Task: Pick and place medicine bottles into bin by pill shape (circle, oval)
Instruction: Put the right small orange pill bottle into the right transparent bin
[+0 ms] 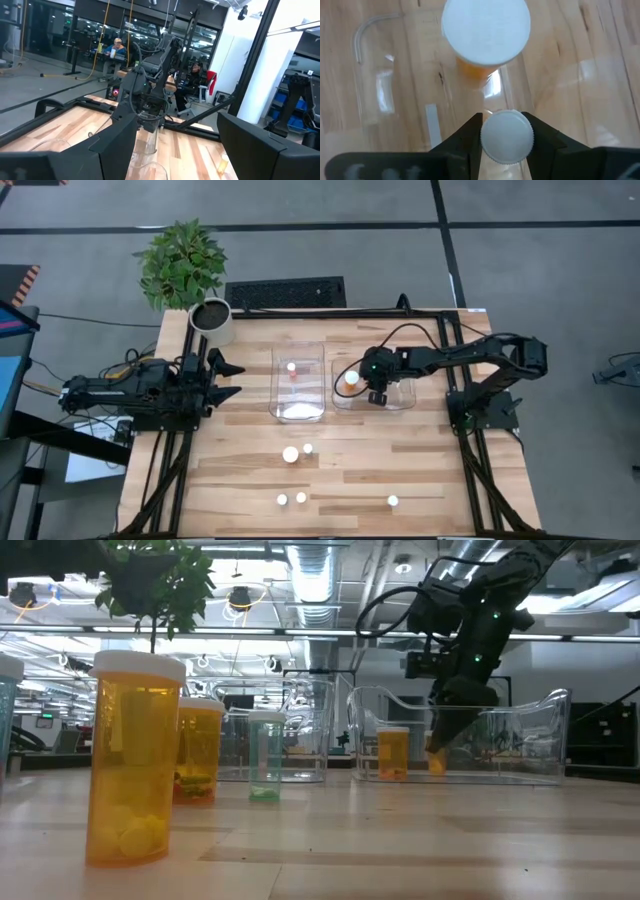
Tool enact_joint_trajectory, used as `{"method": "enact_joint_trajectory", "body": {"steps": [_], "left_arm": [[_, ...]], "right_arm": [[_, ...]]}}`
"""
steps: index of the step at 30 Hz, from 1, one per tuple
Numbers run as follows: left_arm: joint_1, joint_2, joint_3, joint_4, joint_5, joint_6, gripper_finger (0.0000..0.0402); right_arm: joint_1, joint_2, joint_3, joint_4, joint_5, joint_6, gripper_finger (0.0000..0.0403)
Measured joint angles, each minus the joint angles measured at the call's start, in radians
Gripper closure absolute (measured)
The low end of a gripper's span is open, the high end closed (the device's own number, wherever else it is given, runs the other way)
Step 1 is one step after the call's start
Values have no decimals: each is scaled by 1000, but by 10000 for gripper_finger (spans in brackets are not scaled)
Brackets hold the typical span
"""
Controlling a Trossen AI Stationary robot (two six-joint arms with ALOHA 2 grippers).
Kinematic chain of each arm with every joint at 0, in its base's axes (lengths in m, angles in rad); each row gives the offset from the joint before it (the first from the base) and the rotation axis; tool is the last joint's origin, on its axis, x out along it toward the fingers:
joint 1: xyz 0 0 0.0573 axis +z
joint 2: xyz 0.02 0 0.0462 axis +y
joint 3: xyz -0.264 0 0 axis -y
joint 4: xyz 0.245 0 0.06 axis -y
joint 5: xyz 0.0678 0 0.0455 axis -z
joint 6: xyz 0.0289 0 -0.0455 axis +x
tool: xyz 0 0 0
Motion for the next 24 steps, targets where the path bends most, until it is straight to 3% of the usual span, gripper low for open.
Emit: {"method": "enact_joint_trajectory", "body": {"steps": [13, 24], "left_arm": [[0, 0, 0, 0, 0, 4, 132], [0, 0, 0, 0, 0, 3, 132]], "right_arm": [[0, 0, 0, -2, 0, 1, 250], [-14, 0, 0, 7, -1, 1, 191]]}}
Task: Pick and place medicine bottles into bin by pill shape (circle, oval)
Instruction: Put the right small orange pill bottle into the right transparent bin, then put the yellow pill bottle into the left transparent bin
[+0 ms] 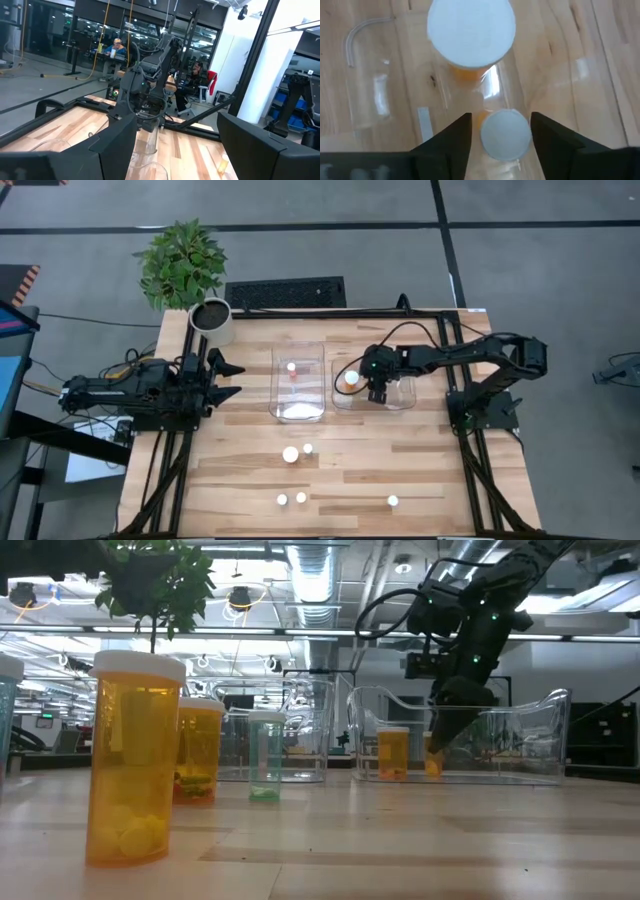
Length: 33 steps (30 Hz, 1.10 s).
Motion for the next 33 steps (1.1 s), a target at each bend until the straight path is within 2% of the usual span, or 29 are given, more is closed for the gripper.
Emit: {"method": "enact_joint_trajectory", "body": {"steps": [5, 9, 15, 21, 24, 28, 33], "left_arm": [[0, 0, 0, 0, 0, 0, 132], [0, 0, 0, 0, 0, -1, 132], [0, 0, 0, 0, 0, -1, 132], [0, 0, 0, 8, 0, 1, 132], [0, 0, 0, 7, 0, 2, 132], [0, 0, 0, 7, 0, 5, 132], [0, 0, 0, 3, 0, 16, 132]], "right_arm": [[0, 1, 39, -21, 0, -1, 162], [0, 1, 106, -116, -1, -5, 156], [2, -18, 256, -400, -27, 24, 157], [75, -138, 348, -661, -110, 190, 157], [185, -231, 338, -763, -111, 352, 158], [444, -349, 273, -754, -91, 685, 158], [842, -370, 187, -654, 79, 1089, 158]]}}
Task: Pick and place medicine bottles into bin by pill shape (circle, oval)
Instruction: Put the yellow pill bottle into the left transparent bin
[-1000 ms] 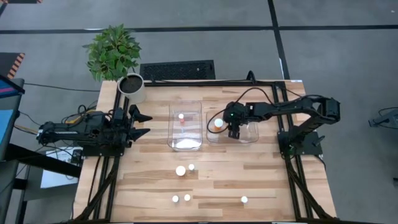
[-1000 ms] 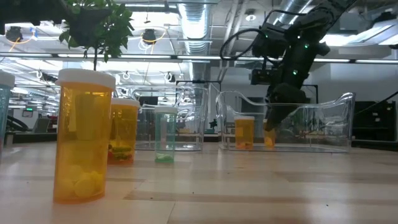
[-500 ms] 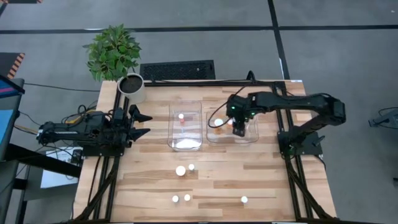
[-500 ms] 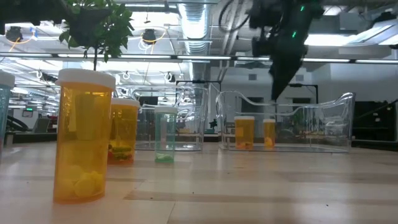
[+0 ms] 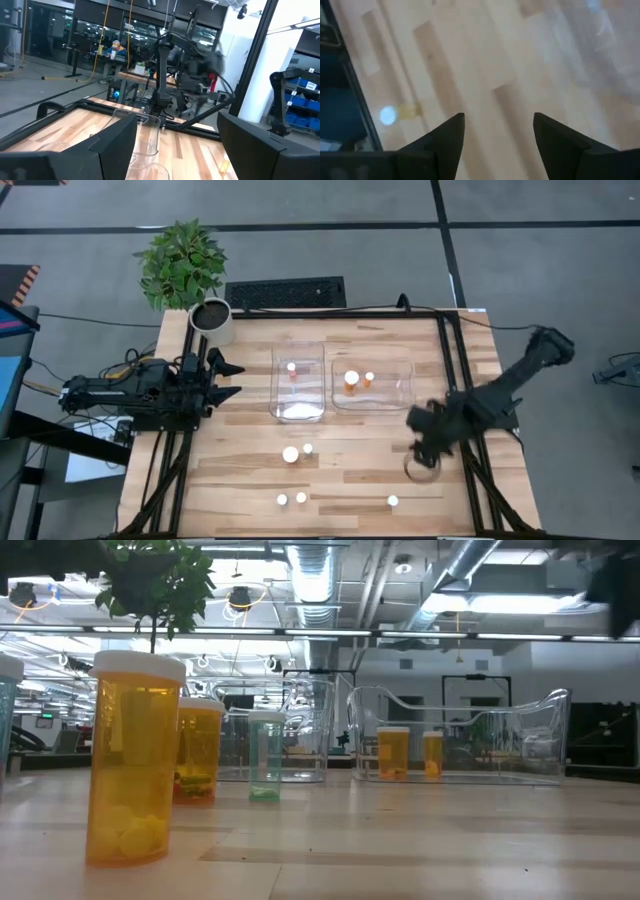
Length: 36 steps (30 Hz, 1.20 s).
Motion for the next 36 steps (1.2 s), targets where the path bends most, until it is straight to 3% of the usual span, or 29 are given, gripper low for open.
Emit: {"method": "enact_joint_trajectory", "body": {"steps": [4, 8, 17, 36], "left_arm": [[0, 0, 0, 0, 0, 0, 132], [0, 0, 0, 1, -2, -15, 132], [0, 0, 0, 1, -37, -44, 132], [0, 0, 0, 0, -50, -44, 132]], "right_arm": [[222, 95, -19, 136, 135, 149, 158], [324, 222, -19, 303, 210, 140, 158], [322, 427, -18, 549, 190, 72, 158], [327, 503, -16, 668, 182, 36, 159]]}}
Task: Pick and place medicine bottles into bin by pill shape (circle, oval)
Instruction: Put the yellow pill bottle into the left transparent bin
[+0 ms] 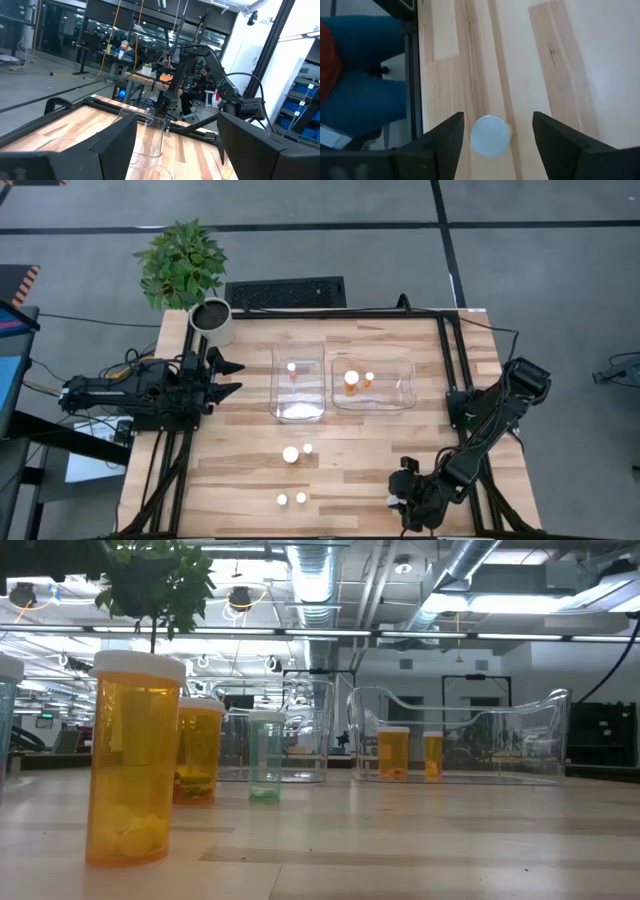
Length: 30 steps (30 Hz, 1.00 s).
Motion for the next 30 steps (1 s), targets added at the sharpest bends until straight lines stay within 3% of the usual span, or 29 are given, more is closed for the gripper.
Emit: {"method": "enact_joint_trajectory", "body": {"steps": [30], "left_arm": [[0, 0, 0, 0, -3, 0, 132]], "right_arm": [[14, 19, 7, -14, -8, -2, 159]]}}
